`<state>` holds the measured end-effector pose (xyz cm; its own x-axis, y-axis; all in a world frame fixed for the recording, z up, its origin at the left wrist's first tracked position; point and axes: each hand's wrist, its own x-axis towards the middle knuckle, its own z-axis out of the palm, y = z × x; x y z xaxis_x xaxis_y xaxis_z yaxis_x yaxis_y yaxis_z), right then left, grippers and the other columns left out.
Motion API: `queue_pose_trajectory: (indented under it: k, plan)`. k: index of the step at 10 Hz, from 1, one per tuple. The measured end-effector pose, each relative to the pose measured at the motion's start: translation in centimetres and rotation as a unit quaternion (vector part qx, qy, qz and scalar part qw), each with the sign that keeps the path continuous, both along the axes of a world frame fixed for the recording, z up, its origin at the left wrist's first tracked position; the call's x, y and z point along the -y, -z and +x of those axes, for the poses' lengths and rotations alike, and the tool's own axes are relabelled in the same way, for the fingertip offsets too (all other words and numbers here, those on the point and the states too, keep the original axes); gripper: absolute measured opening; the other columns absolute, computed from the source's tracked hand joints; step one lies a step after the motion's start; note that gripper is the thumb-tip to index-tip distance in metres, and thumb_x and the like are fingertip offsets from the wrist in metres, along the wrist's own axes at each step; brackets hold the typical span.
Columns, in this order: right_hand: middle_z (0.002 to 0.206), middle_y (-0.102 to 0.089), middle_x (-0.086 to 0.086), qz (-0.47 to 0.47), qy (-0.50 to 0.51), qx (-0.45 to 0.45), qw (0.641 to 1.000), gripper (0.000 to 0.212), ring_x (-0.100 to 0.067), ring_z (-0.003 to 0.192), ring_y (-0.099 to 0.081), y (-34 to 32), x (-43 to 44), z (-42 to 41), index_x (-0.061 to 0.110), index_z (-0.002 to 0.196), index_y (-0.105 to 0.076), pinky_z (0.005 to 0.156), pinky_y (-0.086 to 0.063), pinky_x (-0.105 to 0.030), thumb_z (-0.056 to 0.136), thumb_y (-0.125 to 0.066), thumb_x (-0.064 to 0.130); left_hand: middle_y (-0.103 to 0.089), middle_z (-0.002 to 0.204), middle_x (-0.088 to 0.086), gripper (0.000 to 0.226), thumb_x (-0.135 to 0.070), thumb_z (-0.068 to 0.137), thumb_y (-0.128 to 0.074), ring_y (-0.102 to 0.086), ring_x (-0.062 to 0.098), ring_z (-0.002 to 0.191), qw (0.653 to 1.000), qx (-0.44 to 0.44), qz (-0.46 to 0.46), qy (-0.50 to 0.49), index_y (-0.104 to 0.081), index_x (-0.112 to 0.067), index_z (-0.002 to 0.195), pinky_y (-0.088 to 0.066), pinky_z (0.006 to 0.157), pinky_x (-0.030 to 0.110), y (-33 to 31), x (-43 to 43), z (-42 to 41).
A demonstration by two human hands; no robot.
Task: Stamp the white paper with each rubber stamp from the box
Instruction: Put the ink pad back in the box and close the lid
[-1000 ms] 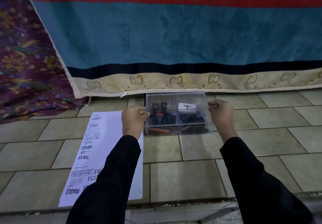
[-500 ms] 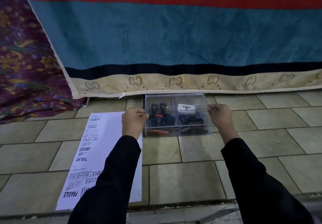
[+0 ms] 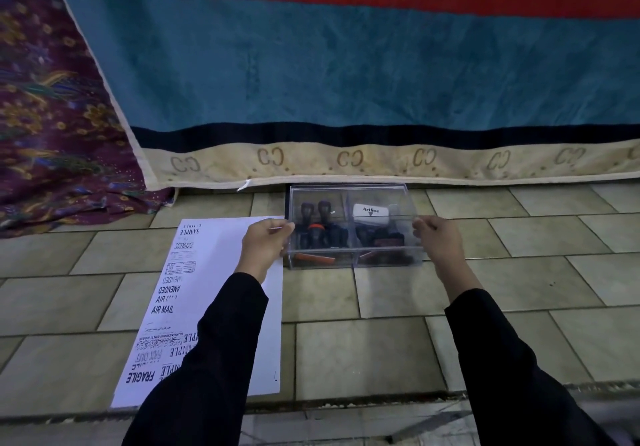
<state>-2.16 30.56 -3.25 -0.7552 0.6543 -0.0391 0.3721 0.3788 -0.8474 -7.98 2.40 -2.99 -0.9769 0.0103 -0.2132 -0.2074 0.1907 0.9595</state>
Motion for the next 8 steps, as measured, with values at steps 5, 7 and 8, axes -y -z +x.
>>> queue_pose_trajectory:
  k: [5, 7, 8]
  plan:
    - [0.101, -0.070, -0.014, -0.028, 0.006, -0.030, 0.999, 0.023, -0.030, 0.094, -0.065, 0.7, 1.6, 6.9, 0.004, 0.109, -0.067, 0.088, -0.052, -0.050, 0.091, -0.056, 0.012, -0.072, 0.097, 0.003, 0.019, -0.023, 0.093, -0.061, -0.068, 0.020, 0.090, 0.999, -0.026, -0.005, 0.024, -0.070, -0.016, 0.108, -0.059, 0.079, 0.034, 1.8, 2.0, 5.0]
    - [0.102, -0.069, -0.012, -0.049, 0.006, -0.032, 0.998, 0.023, -0.029, 0.096, -0.064, 0.4, 1.9, 7.3, 0.005, 0.110, -0.066, 0.089, -0.051, -0.052, 0.091, -0.055, 0.012, -0.072, 0.100, 0.002, 0.016, -0.024, 0.093, -0.061, -0.068, 0.021, 0.095, 0.999, -0.011, -0.012, 0.035, -0.068, -0.017, 0.106, -0.058, 0.082, 0.035, 1.1, 2.1, 5.1]
    - [0.106, -0.068, -0.014, -0.083, 0.005, -0.046, 0.996, 0.026, -0.030, 0.099, -0.063, 0.3, 2.1, 7.6, 0.004, 0.114, -0.064, 0.091, -0.050, -0.052, 0.092, -0.056, 0.014, -0.069, 0.108, 0.004, 0.014, -0.027, 0.094, -0.061, -0.066, 0.020, 0.100, 0.999, -0.004, -0.012, 0.052, -0.066, -0.021, 0.105, -0.057, 0.084, 0.035, 0.4, 2.2, 5.2]
